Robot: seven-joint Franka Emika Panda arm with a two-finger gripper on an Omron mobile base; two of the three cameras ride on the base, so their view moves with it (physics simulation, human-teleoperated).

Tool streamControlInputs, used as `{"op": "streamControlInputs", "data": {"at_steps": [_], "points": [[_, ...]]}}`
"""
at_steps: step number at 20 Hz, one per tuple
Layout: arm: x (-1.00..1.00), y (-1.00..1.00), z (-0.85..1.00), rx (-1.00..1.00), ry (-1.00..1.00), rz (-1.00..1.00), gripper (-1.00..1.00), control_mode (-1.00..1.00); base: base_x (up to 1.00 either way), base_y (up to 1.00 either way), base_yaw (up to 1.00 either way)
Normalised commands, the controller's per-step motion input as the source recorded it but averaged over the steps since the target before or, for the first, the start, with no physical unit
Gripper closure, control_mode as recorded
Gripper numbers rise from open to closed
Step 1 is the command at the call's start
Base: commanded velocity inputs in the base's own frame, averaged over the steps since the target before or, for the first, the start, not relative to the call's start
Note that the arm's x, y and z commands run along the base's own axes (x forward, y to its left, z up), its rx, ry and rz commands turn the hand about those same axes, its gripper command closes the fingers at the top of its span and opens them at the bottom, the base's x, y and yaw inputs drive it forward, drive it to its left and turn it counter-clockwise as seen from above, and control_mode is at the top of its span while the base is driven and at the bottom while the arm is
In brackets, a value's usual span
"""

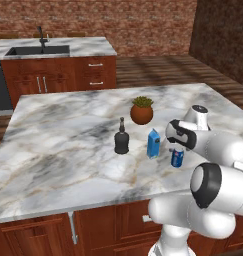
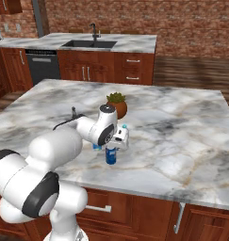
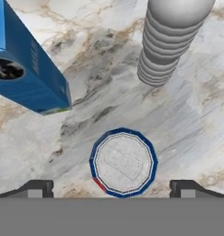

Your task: Move the drinks to the dining counter.

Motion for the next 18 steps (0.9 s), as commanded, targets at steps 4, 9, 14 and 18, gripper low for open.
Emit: {"op": "streamControlInputs", "data": {"at_steps": [4, 9, 14, 18], "points": [[0.04, 0.0, -0.06, 0.0, 0.0, 0.0, -1.0, -1.0, 0.0, 0.0, 0.0], [0.05, 0.0, -0.08, 0.0, 0.0, 0.0, -1.0, -1.0, 0.0, 0.0, 0.0], [0.04, -0.03, -0.07, 0.0, 0.0, 0.0, -1.0, -1.0, 0.0, 0.0, 0.0], [0.05, -0.05, -0.06, 0.0, 0.0, 0.0, -1.0, -1.0, 0.0, 0.0, 0.0]]}}
